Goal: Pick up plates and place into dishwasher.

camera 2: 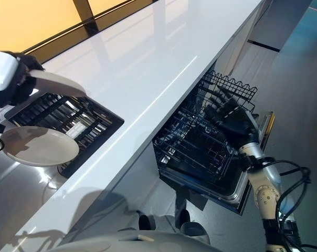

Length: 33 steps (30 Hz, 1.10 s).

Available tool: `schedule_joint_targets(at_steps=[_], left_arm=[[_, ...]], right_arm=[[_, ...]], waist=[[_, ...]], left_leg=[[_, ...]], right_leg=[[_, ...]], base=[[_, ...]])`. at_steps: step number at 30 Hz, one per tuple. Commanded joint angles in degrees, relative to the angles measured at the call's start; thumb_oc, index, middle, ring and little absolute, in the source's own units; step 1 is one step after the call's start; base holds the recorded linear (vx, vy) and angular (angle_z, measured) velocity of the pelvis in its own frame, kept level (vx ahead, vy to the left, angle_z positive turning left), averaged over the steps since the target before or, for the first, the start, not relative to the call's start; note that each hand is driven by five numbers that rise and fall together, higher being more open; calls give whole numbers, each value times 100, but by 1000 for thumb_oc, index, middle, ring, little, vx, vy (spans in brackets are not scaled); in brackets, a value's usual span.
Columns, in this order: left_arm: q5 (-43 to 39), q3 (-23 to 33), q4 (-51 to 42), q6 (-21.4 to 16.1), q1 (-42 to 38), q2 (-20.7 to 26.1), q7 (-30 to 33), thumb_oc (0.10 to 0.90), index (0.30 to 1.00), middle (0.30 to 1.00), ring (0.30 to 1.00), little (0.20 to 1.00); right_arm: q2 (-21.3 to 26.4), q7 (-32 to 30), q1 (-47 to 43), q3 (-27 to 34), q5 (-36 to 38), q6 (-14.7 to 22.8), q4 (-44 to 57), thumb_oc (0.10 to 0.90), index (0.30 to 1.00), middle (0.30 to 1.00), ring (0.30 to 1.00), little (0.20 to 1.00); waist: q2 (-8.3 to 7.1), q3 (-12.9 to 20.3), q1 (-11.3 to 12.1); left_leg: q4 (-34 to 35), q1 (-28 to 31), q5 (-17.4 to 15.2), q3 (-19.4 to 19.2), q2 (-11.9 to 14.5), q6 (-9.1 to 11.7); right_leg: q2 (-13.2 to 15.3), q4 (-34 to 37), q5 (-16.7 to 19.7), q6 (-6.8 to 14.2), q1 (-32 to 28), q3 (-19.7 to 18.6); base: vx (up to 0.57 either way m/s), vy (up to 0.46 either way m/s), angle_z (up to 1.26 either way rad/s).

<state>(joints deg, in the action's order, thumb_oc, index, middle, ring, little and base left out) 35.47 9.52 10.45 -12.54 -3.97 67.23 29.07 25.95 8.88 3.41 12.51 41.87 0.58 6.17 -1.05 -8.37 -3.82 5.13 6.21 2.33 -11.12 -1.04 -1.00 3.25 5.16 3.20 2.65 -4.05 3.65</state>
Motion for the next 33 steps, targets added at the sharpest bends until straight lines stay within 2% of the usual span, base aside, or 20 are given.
schedule_joint_targets(at_steps=[1, 3, 6, 9, 13, 17, 18, 22, 33], left_arm=[[-593, 1134, -503, 187, -326, 36, 686, 100, 300, 300, 300, 200], [-619, 1340, -787, 244, -297, -135, 810, 100, 300, 300, 300, 200], [-736, 1423, -1127, 241, -425, -258, 955, 100, 300, 300, 300, 200], [-907, 1158, -1487, 143, -798, -373, 873, 100, 300, 300, 300, 200], [-1202, 502, -1932, -244, -1320, -733, 465, 100, 300, 300, 300, 200], [-1168, -187, -2218, -489, -1739, -1204, -38, 100, 300, 300, 300, 200], [-1205, -440, -2272, -499, -1922, -1346, -235, 100, 300, 300, 300, 200], [-1409, -847, -2247, -544, -2298, -1526, -571, 100, 300, 300, 300, 200], [-1563, -1494, -2086, -502, -2849, -1701, -947, 100, 300, 300, 300, 200]], right_arm=[[665, -1387, -287, 938, -1867, 1858, 804, 800, 900, 900, 900, 900], [815, -1436, -249, 1229, -2224, 2219, 972, 800, 900, 900, 900, 900], [1051, -1266, -393, 1268, -2430, 2350, 1241, 800, 900, 900, 900, 900], [1336, -828, -755, 962, -2371, 2139, 1381, 800, 900, 900, 900, 900], [1505, -464, -1284, 266, -2667, 1713, 1440, 800, 900, 900, 900, 900], [1547, -744, -1797, -283, -3370, 1539, 1432, 800, 900, 900, 900, 900], [1557, -893, -2005, -472, -3820, 1518, 1405, 800, 900, 900, 900, 900], [1665, -939, -2396, -829, -4371, 1417, 1322, 800, 900, 900, 900, 900], [1482, -851, -3156, -1705, -4362, 1212, 1120, 800, 900, 900, 900, 900]], waist=[[299, 516, -264], [304, 537, -287], [306, 543, -273], [282, 541, -193], [242, 565, -52], [227, 566, 59], [224, 558, 86], [215, 533, 119], [211, 521, 216]], left_leg=[[-13, 128, -750, 171, -357, -214], [-13, 125, -748, 205, -353, -223], [-13, 152, -752, 261, -348, -226], [-14, 183, -752, 341, -360, -198], [-19, 199, -733, 464, -356, -129], [-21, 181, -686, 562, -302, -90], [-23, 183, -674, 599, -286, -89], [-23, 204, -663, 673, -273, -95], [-23, 231, -645, 759, -260, -49]], right_leg=[[-286, -421, -493, 369, 140, 87], [-331, -503, -550, 333, 164, 13], [-369, -623, -639, 282, 174, -19], [-400, -606, -660, 226, 123, 31], [-413, -486, -637, 184, 26, 121], [-417, -646, -757, 158, 4, 243], [-413, -745, -811, 151, 11, 286], [-405, -895, -905, 132, 9, 350], [-401, -863, -948, 90, -101, 491]], base=[[0, 0, 0], [1, -18, -1], [-6, -42, -5], [-18, -53, -7], [-13, -65, 2], [-1, -76, 24], [3, -67, 29], [7, -55, 24], [2, -23, 11]])
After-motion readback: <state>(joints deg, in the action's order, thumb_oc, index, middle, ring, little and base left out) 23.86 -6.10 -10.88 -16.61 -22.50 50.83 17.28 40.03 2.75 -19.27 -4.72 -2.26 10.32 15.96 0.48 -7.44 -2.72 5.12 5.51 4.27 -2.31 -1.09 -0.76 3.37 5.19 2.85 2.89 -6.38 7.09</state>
